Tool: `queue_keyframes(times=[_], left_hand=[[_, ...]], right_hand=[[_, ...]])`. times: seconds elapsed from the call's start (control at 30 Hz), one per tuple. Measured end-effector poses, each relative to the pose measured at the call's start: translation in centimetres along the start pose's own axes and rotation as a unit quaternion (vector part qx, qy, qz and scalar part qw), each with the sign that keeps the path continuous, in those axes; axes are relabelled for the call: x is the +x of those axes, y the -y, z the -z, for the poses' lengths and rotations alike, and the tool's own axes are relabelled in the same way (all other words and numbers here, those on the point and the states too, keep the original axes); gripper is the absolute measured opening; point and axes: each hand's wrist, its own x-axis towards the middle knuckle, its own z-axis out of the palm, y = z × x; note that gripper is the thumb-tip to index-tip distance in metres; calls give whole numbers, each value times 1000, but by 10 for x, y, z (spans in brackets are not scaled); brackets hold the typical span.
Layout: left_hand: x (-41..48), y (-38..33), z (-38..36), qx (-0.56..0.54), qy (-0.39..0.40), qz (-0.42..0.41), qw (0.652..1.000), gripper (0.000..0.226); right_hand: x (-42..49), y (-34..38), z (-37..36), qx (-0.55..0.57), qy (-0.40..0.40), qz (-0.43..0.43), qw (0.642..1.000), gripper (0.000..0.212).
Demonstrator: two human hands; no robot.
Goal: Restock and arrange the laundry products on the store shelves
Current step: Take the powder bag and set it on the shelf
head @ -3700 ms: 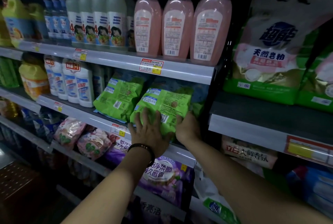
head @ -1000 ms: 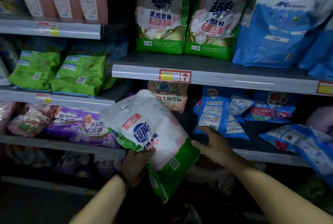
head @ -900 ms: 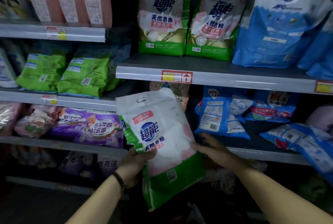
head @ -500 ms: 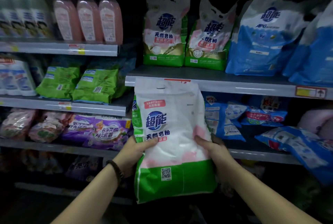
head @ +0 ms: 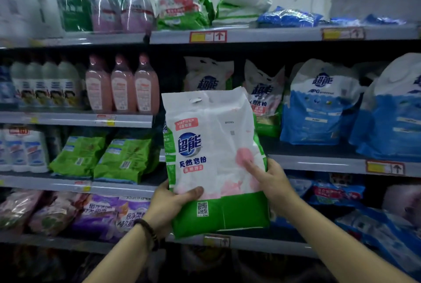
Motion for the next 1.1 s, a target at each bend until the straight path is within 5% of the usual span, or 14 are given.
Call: queue_keyframes(times=[0.13, 0.43, 0.6, 0.77, 0.93, 1.03, 1.1], left_hand=[[40, -39, -3, -3, -12, -8, 1000, 49], [139, -107, -15, 76, 7, -75, 994, 33], [205, -138, -11, 138, 34, -104, 984, 37], [275, -124, -13, 208, -56, -130, 968, 40], [306, -104, -28, 281, -168, -122, 937, 65], [304, -82, -42, 337, -171, -84, 922, 132], [303, -69, -46, 411, -163, -90, 892, 156]], right_hand=[[33, 13, 13, -72, 60, -27, 995, 87], [120, 19, -7, -19, -2, 25, 1000, 32], [178, 19, -19, 17, 8, 53, 998, 39], [243, -6, -29, -6, 4, 56, 998, 41], [280, -37, -36, -64, 2, 61, 996, 36], [296, -43, -36, -72, -11, 58, 996, 32], [301, -48, -38, -64, -24, 60, 996, 29]])
